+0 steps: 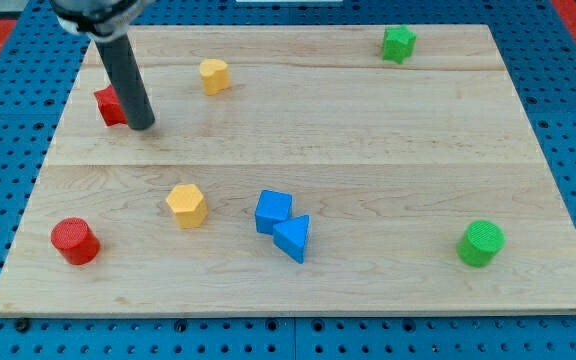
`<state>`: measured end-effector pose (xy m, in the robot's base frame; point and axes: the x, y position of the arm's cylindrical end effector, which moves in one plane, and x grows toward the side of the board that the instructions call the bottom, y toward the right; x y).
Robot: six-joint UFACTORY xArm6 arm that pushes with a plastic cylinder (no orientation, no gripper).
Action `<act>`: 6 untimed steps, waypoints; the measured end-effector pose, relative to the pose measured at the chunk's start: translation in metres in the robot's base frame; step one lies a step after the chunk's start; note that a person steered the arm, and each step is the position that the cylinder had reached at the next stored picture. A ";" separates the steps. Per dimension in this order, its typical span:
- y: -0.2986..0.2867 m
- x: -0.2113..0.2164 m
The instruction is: Move the red star slightly to the down
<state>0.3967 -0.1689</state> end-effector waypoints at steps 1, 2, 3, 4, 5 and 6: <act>0.009 -0.039; -0.018 -0.109; -0.060 -0.083; -0.048 -0.041; -0.093 -0.035; -0.135 -0.017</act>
